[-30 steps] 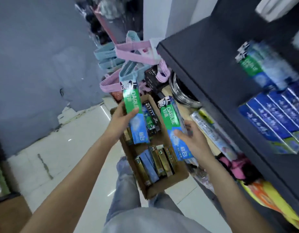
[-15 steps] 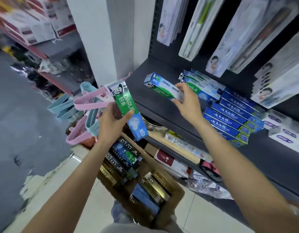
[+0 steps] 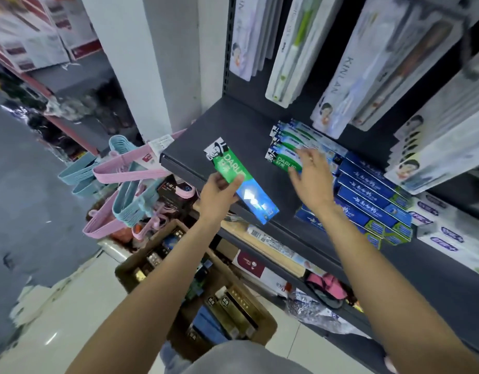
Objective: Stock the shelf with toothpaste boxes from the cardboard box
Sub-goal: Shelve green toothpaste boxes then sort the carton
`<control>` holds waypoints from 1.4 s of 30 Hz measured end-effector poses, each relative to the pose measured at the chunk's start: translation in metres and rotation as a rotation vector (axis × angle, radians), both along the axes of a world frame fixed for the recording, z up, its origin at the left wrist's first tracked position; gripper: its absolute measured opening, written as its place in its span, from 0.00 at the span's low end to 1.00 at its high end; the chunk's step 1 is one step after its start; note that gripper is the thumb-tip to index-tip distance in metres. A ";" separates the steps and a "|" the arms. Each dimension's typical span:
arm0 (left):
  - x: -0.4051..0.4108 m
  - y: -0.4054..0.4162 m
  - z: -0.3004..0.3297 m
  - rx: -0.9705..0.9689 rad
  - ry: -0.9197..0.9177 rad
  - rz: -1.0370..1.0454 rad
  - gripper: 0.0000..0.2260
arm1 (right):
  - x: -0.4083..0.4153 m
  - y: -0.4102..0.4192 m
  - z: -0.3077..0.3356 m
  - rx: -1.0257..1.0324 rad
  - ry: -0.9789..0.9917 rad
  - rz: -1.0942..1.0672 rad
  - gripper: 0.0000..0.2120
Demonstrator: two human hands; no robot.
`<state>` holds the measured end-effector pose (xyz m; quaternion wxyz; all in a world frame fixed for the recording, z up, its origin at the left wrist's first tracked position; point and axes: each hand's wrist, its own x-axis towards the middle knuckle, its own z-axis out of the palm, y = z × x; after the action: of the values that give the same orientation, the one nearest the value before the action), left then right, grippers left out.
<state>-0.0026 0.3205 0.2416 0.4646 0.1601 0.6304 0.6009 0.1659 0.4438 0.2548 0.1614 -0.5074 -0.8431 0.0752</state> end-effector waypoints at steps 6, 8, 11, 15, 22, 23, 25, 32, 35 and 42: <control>0.026 0.043 0.001 0.102 -0.213 -0.107 0.13 | -0.011 -0.023 0.013 -0.499 0.256 0.236 0.27; 0.029 0.052 0.003 0.159 -0.233 -0.062 0.18 | -0.011 -0.009 0.009 -0.366 0.288 0.249 0.24; 0.018 0.064 -0.001 0.128 -0.195 0.058 0.32 | -0.014 0.011 -0.010 -0.136 0.122 0.282 0.21; 0.001 0.077 -0.026 -0.074 0.308 -0.165 0.32 | 0.007 0.023 -0.031 -0.029 -0.238 0.046 0.18; 0.014 0.093 -0.028 -0.141 0.375 -0.490 0.29 | -0.001 0.000 -0.015 0.054 -0.239 -0.005 0.15; 0.013 0.091 -0.026 -0.132 0.379 -0.491 0.28 | -0.003 -0.011 -0.013 0.068 -0.200 0.014 0.15; 0.011 0.079 -0.023 -0.106 0.401 -0.469 0.24 | -0.009 -0.038 -0.012 0.100 -0.105 0.085 0.14; -0.022 -0.063 -0.048 -0.081 0.686 -0.209 0.08 | -0.026 -0.138 -0.066 -0.256 -0.089 0.277 0.11; -0.043 -0.131 -0.085 -0.270 0.695 -0.150 0.06 | -0.032 -0.163 -0.104 -0.485 -0.228 0.344 0.13; -0.068 -0.246 -0.209 -0.774 0.477 -0.172 0.09 | -0.049 -0.200 -0.240 -0.849 -0.333 0.353 0.12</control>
<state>-0.0708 0.0749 0.0328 0.3802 0.1604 0.8821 0.2270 0.1166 0.2438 0.0146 -0.2122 -0.3827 -0.8255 0.3564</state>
